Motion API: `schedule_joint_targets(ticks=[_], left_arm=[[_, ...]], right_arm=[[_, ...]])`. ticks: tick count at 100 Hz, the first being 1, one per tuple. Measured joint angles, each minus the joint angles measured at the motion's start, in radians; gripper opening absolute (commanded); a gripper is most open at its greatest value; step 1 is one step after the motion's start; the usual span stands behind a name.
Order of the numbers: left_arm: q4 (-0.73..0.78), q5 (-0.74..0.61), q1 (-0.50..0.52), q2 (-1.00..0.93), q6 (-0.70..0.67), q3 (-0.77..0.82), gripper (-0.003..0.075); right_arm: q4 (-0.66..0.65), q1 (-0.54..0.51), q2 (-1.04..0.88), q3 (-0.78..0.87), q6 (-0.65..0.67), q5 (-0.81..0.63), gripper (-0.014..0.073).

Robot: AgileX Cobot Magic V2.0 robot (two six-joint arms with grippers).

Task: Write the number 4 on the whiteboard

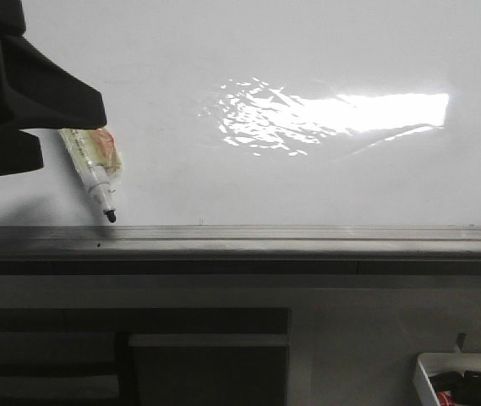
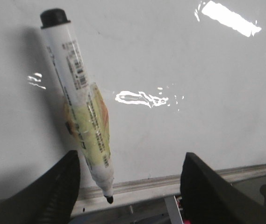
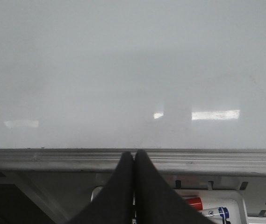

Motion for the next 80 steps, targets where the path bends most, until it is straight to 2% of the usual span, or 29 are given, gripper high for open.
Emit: schedule_joint_targets(ticks=[53,67,74,80], left_arm=[[-0.021,-0.060,0.000,0.180,0.000,-0.030,0.0414],[-0.017,-0.078,0.000,0.209,0.000,-0.032,0.0312],[-0.013,-0.081,0.000,0.223,0.000,-0.034,0.0218],[-0.013,-0.083,0.000,0.234,0.000,-0.034,0.0106]], right_arm=[[0.000,0.000,0.000,0.000,0.000,-0.024,-0.0061],[0.000,0.000,0.000,0.000,0.000,-0.024,-0.0061],[0.000,0.000,0.000,0.000,0.000,-0.024,-0.0061],[0.000,0.000,0.000,0.000,0.000,-0.024,-0.0061]])
